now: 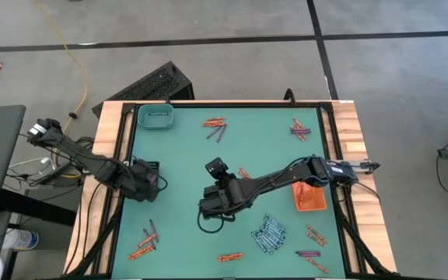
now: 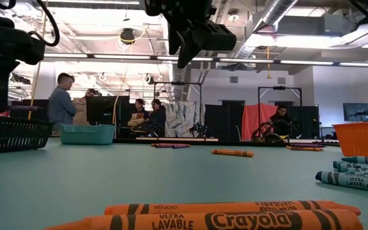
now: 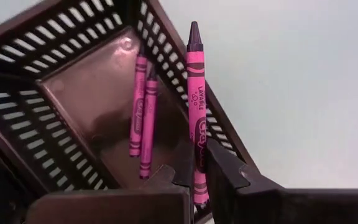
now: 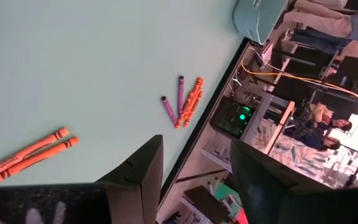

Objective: Sort crayons
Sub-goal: Put the purple crayon into the black bin, then put the orange crayon into the orange bin

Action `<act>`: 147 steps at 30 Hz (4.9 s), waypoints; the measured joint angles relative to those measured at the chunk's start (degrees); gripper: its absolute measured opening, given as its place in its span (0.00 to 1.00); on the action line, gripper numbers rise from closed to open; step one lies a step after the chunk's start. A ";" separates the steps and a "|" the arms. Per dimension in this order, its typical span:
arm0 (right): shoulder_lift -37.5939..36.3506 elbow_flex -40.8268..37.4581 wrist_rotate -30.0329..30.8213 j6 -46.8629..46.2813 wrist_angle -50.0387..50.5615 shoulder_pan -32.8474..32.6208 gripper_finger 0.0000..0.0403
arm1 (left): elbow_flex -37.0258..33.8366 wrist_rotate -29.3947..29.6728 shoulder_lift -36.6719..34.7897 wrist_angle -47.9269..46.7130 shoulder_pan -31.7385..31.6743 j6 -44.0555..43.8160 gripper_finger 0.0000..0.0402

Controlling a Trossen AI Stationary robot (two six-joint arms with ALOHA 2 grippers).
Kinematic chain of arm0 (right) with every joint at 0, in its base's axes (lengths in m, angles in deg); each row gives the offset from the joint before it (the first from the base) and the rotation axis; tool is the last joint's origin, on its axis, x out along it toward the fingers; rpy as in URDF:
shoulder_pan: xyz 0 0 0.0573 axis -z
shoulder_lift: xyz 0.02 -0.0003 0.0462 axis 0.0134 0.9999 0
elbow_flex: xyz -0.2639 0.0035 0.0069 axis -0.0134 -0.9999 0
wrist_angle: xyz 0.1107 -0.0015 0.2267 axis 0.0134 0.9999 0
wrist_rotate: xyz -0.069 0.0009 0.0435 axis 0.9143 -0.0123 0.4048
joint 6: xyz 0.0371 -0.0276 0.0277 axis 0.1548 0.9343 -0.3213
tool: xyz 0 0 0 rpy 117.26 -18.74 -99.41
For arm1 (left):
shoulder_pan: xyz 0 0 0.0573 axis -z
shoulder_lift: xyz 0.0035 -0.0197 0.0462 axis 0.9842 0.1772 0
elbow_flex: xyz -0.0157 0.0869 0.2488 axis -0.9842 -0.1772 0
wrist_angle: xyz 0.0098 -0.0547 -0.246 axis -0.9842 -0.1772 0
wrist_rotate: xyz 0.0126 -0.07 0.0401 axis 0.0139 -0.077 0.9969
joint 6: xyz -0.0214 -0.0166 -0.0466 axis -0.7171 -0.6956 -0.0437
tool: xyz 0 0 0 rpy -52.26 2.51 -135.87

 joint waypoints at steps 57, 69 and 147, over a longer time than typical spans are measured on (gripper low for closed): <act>-0.17 0.20 -7.17 -11.83 10.50 -3.82 0.47 | 14.78 27.33 5.35 15.87 -1.19 39.86 0.31; -0.20 0.22 -17.41 -17.98 10.54 -4.97 0.47 | 14.73 25.76 13.19 24.82 -0.09 57.66 0.31; -30.74 -59.17 -22.30 -48.42 -38.91 10.07 0.37 | 14.73 19.98 39.53 53.75 6.20 80.83 0.31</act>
